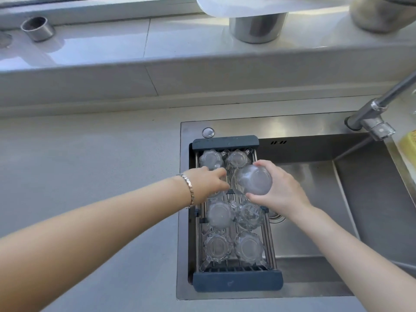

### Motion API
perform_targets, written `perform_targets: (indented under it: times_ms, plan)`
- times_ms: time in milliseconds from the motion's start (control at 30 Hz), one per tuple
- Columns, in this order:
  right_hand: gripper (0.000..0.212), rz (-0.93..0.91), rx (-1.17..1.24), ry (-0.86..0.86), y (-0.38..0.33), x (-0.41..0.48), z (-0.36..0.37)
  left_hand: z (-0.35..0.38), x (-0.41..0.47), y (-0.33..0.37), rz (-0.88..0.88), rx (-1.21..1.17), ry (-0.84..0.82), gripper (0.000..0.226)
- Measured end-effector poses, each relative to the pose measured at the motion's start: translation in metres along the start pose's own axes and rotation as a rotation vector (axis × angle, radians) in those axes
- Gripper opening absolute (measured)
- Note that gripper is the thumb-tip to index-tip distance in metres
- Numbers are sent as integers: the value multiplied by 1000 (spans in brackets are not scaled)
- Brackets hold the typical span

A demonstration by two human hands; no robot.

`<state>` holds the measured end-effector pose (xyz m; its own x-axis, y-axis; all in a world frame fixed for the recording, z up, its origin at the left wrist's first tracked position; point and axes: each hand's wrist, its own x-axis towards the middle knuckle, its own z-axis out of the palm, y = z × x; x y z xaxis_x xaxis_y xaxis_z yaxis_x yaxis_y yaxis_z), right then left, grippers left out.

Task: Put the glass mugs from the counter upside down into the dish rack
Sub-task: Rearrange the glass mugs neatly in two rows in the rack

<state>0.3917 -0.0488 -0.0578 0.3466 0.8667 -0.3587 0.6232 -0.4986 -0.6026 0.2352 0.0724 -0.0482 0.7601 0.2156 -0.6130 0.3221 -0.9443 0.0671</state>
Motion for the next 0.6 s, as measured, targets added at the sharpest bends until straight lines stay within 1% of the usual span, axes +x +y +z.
perform_targets:
  times_ms: [67,100,267,367,433,533,600]
  plan:
    - [69,-68,-81,-64,3,1,2,-7,6,-2,74,130,-85,60]
    - [69,-109,-124,-89,4,3,4,-10,10,-4,97,158,-110,59]
    - [69,-233,-312,-216,5,22,10,-8,29,-9,193,181,-168,64]
    - [69,-268,-383,-305,1,37,12,3,35,-17,228,202,-225,64]
    - [68,-290,-429,-358,0,48,15,12,38,-22,246,170,-237,65]
    - [66,-342,-472,-400,1,59,24,26,42,-25,213,82,-233,63]
    - [65,-381,-500,-402,5,62,31,37,43,-26,164,-68,-126,53]
